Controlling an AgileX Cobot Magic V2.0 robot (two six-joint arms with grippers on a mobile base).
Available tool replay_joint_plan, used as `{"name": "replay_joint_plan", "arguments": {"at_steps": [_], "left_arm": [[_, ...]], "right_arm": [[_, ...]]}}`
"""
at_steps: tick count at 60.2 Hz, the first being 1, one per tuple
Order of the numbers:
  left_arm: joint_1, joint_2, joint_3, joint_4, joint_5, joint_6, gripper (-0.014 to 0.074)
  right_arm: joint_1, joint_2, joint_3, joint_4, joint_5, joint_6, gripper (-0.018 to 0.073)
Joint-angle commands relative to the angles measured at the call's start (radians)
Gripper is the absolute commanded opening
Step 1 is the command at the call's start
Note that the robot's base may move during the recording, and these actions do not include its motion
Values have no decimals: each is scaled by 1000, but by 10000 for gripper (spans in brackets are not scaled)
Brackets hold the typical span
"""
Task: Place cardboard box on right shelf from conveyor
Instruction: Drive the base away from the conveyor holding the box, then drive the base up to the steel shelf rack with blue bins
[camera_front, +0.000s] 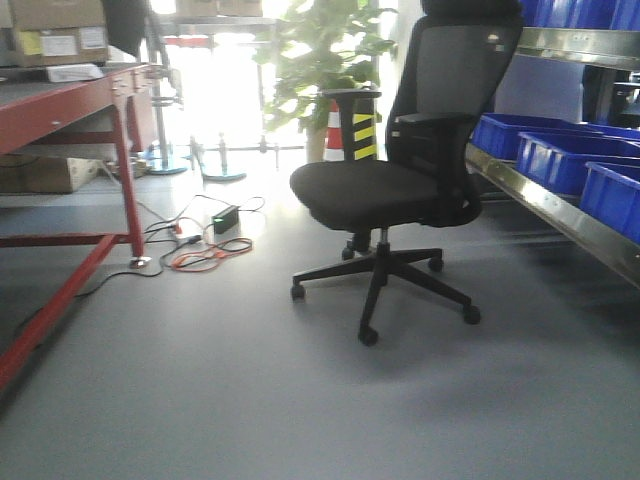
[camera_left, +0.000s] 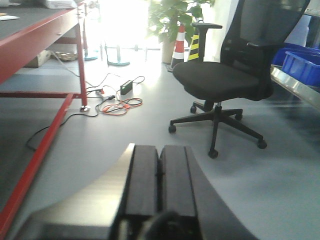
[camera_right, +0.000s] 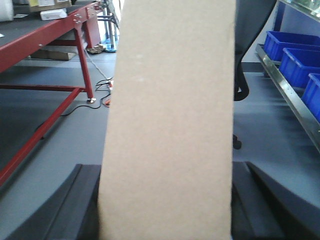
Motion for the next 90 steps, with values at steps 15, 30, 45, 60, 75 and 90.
{"name": "replay_joint_plan", "arguments": {"at_steps": [15, 30, 45, 60, 75, 90], "left_arm": [[-4, -16, 9, -6, -84, 0, -116], [-4, -16, 9, -6, -84, 0, -116], [-4, -16, 9, -6, -84, 0, -116], [-4, -16, 9, -6, -84, 0, -116], [-4, -16, 9, -6, -84, 0, -116], [-4, -16, 9, -6, -84, 0, -116]], "right_arm": [[-2, 15, -25, -3, -102, -9, 203], [-2, 15, -25, -3, -101, -9, 203], [-2, 15, -25, -3, -101, -9, 203], [-2, 15, -25, -3, -101, -9, 203], [-2, 15, -25, -3, -101, -9, 203], [-2, 15, -25, -3, -101, -9, 203]]}}
